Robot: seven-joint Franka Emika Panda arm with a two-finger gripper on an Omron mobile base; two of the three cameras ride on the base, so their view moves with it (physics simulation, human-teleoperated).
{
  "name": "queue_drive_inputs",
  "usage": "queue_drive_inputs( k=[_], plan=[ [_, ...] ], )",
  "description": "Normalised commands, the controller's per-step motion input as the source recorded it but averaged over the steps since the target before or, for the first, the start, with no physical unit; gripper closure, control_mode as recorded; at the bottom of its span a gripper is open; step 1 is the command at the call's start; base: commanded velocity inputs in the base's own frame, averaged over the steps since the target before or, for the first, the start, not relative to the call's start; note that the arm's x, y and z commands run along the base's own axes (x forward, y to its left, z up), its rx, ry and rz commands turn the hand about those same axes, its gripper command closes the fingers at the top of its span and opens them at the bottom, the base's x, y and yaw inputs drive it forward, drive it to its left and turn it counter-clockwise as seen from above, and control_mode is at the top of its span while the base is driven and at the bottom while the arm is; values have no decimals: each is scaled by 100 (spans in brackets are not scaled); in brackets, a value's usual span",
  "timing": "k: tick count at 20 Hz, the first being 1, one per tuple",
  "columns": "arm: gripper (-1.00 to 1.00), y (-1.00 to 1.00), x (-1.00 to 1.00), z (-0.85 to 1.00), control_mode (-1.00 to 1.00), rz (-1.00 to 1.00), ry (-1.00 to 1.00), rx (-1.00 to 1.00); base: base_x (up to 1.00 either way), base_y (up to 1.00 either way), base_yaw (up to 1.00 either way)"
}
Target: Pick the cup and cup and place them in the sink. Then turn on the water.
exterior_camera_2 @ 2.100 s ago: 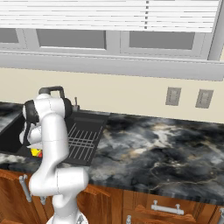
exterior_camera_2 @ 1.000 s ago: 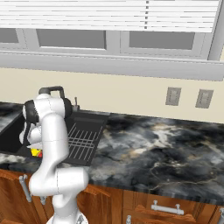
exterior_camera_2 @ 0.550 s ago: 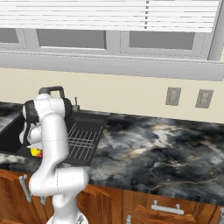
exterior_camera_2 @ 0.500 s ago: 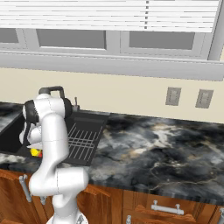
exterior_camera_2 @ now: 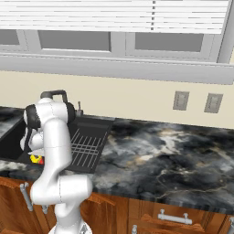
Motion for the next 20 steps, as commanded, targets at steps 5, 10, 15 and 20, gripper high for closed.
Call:
queue_drive_inputs(
  k=[5,10,15,20],
  plan=[
    [-100,0,0,0,-100,0,0,0,0,0,0],
    [-100,0,0,6,-100,0,0,0,0,0,0],
    [-100,0,0,24,-100,0,0,0,0,0,0],
    [-100,0,0,26,-100,0,0,0,0,0,0]
  ],
)
